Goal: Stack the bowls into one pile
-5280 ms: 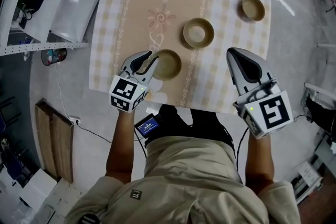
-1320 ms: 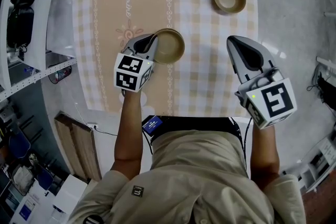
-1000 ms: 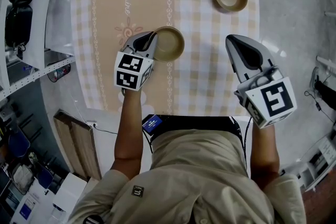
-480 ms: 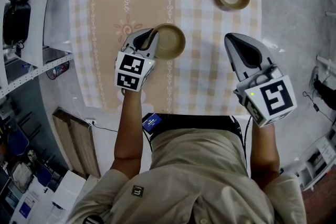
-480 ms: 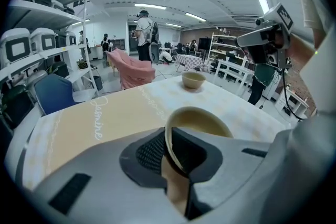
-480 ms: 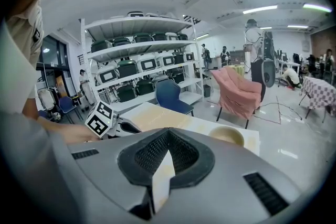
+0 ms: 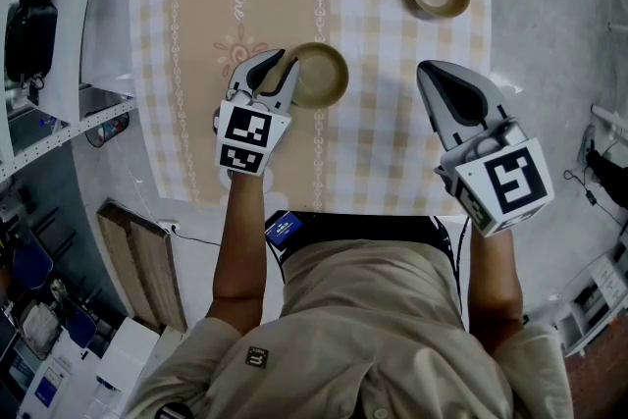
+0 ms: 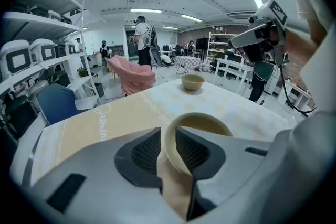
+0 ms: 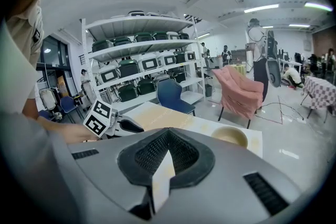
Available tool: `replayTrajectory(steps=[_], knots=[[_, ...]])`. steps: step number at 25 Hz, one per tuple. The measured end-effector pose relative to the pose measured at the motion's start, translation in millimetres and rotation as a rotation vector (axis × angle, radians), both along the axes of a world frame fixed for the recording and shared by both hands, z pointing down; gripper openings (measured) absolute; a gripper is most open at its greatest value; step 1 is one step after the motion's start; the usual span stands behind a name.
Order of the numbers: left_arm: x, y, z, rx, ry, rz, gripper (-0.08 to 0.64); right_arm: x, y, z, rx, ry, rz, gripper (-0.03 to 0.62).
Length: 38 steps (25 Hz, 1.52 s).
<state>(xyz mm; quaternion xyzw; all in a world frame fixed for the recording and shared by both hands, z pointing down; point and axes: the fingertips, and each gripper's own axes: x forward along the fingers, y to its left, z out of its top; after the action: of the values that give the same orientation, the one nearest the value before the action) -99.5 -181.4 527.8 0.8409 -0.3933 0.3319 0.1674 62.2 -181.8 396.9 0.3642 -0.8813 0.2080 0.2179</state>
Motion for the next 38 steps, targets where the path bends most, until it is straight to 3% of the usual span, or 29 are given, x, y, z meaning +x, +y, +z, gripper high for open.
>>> replayTrajectory(steps=[17, 23, 38], knots=[[-3.6, 2.1, 29.3, -0.082, 0.039, -0.032, 0.074, 0.4, -3.3, 12.9, -0.014, 0.009, 0.002, 0.003], [-2.6, 1.1, 26.0, -0.135, 0.068, -0.061, 0.031, 4.2, -4.9, 11.5, -0.013, -0.001, 0.014, 0.003], [35.6, -24.9, -74.7, 0.006, 0.089, -0.021, 0.021, 39.0, -19.1, -18.5, 0.034, -0.038, 0.06, 0.003]])
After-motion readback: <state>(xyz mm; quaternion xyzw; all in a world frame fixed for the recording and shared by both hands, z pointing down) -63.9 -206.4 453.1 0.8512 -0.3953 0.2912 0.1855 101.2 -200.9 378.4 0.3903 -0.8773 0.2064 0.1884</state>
